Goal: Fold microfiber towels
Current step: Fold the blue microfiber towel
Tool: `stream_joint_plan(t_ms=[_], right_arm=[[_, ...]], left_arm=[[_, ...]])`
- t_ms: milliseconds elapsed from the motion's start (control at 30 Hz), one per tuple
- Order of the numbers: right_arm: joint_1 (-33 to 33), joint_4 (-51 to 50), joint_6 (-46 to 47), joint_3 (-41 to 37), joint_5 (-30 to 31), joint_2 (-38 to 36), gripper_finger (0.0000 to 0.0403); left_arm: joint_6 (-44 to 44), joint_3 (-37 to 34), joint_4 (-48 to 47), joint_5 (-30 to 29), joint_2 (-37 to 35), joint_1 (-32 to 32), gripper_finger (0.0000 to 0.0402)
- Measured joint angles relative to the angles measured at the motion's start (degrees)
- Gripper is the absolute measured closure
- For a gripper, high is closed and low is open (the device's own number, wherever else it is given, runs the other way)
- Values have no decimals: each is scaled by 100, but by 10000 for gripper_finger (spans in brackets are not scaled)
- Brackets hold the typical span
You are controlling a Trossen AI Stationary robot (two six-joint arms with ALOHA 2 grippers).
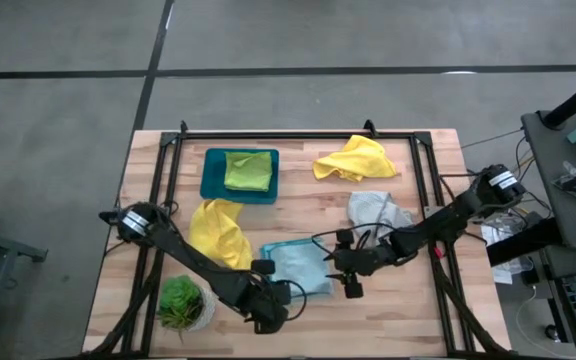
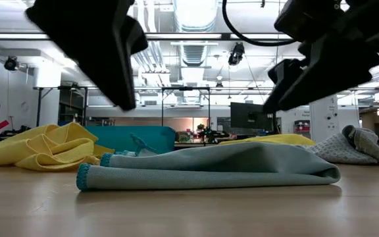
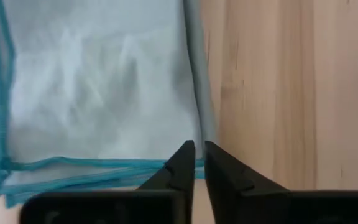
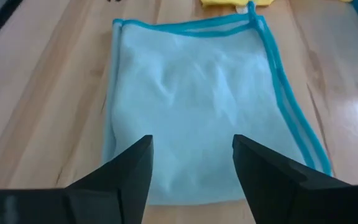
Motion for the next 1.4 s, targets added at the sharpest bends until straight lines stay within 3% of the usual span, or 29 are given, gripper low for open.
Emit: stream_joint_plan(t_ms=[333, 733, 933, 1200, 1300, 1400], right_arm=[[229, 409, -142, -7, -50, 489, 192], [297, 654, 527, 33, -486, 990, 193], [295, 647, 625, 35, -452, 1013, 219], [295, 645, 658, 35, -449, 1019, 333], [294, 637, 657, 35, -449, 1009, 379], [293, 621, 623, 35, -447, 943, 390]], left_arm=[[22, -48, 31, -346, 220, -2, 254], [-28, -63, -46, -463, 634, 0, 247], [-29, -61, -168, -463, 640, 0, 284], [-26, -61, -172, -459, 640, 13, 392], [-26, -40, -254, -449, 625, 13, 393], [-24, 50, -516, -434, 586, 12, 392]])
